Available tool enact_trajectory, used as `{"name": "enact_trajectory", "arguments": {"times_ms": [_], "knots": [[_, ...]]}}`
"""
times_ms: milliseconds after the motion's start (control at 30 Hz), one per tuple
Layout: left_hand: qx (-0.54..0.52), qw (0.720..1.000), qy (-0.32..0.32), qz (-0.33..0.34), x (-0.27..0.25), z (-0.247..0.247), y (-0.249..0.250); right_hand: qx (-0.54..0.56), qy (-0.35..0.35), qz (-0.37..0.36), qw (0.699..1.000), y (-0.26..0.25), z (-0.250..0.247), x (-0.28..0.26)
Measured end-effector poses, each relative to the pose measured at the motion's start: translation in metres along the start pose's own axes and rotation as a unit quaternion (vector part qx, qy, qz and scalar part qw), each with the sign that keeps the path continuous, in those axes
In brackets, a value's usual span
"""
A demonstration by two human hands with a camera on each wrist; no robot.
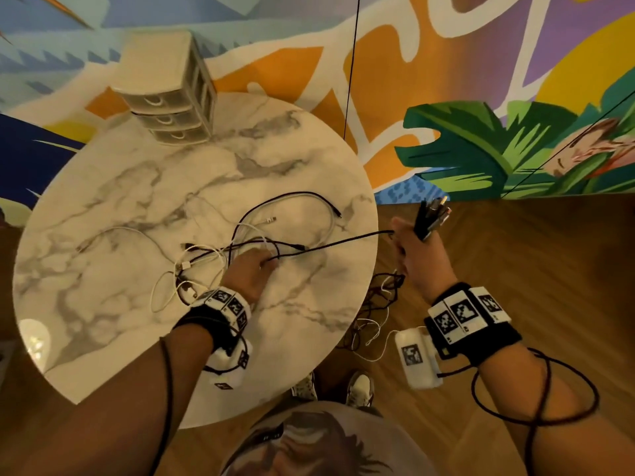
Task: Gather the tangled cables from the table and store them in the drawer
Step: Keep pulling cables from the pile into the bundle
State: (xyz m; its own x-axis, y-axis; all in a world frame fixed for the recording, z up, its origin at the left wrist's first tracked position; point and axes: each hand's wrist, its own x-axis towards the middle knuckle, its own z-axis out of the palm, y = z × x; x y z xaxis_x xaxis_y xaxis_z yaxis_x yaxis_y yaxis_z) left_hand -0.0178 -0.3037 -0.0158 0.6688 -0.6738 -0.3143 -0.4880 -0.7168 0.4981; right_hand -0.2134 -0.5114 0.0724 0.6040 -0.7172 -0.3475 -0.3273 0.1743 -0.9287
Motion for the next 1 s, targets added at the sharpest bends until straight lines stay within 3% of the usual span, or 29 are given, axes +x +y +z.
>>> {"name": "enact_trajectory", "arguments": {"times_ms": [167,267,400,500,567,700,800,900,1000], "knots": [[-0.001,0.99,0.128,0.055,0.001,-0.032,0.019,-0.073,0.097,0.079,0.989,0.038,-0.012,0.012],[0.025,0.981,0.19,0.033,0.003,-0.054,0.011,-0.117,0.148,0.104,0.976,0.057,-0.024,0.017],[0.012,0.987,0.162,-0.019,0.006,-0.075,-0.005,-0.146,0.176,0.135,0.964,0.075,-0.032,0.021],[-0.128,0.983,0.126,-0.035,0.01,-0.081,0.012,-0.178,0.144,0.148,0.962,0.085,-0.029,0.022],[-0.171,0.973,0.154,-0.008,0.013,-0.088,0.032,-0.208,0.11,0.153,0.96,0.091,-0.026,0.021],[-0.065,0.973,0.2,0.092,0.013,-0.102,0.066,-0.225,0.097,0.176,0.953,0.106,-0.029,0.019],[0.093,0.982,0.145,0.082,0.01,-0.102,0.076,-0.193,0.14,0.182,0.954,0.104,-0.034,0.014],[0.208,0.967,0.092,0.112,0.001,-0.093,0.1,-0.109,0.133,0.088,0.981,0.072,-0.02,0.006],[0.257,0.951,0.04,0.167,-0.01,-0.077,0.129,-0.08,0.018,-0.009,0.997,0.029,0.015,0.0]]}}
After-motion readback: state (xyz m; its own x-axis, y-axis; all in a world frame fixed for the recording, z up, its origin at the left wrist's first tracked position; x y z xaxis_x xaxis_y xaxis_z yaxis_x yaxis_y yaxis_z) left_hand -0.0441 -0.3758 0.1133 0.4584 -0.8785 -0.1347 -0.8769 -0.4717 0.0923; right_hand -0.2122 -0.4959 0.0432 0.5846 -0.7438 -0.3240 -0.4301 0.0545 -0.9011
